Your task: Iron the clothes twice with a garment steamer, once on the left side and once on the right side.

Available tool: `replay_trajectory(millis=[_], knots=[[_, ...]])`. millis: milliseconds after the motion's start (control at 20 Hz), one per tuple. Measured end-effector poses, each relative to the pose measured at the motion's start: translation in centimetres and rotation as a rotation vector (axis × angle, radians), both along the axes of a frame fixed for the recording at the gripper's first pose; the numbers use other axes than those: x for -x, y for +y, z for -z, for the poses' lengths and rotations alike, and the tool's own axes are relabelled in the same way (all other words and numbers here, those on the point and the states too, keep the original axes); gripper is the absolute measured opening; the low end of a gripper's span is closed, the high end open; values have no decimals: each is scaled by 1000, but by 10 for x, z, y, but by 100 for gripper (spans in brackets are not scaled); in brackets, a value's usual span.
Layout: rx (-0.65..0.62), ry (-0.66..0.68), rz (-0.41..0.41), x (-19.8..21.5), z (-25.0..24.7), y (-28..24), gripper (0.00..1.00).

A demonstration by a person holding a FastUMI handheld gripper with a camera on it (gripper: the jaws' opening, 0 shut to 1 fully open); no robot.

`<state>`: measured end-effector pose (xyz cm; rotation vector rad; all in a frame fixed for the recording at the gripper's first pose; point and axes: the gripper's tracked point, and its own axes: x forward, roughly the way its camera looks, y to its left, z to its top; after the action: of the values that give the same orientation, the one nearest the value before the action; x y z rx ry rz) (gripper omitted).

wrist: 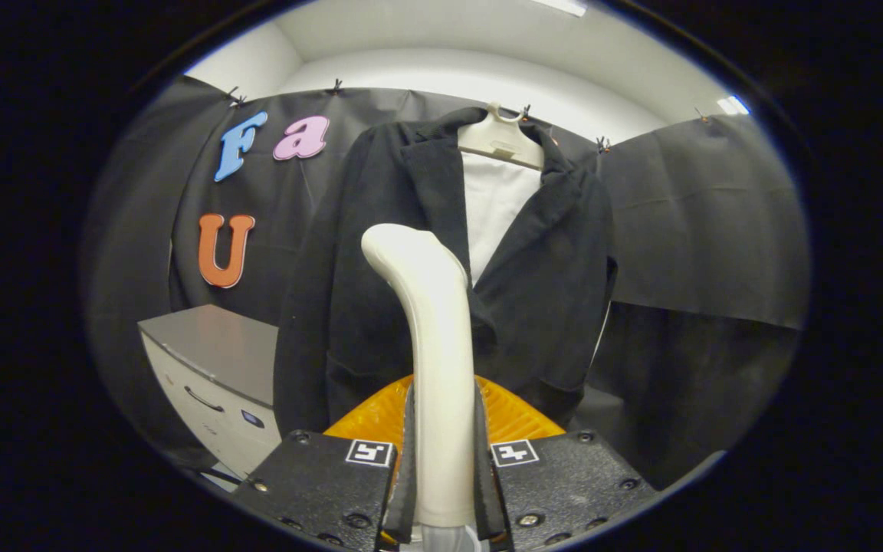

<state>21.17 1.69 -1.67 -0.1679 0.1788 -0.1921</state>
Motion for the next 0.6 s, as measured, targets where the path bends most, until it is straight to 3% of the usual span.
replay_trajectory(millis=[600], knots=[[80, 208, 5, 38, 123, -14, 33]])
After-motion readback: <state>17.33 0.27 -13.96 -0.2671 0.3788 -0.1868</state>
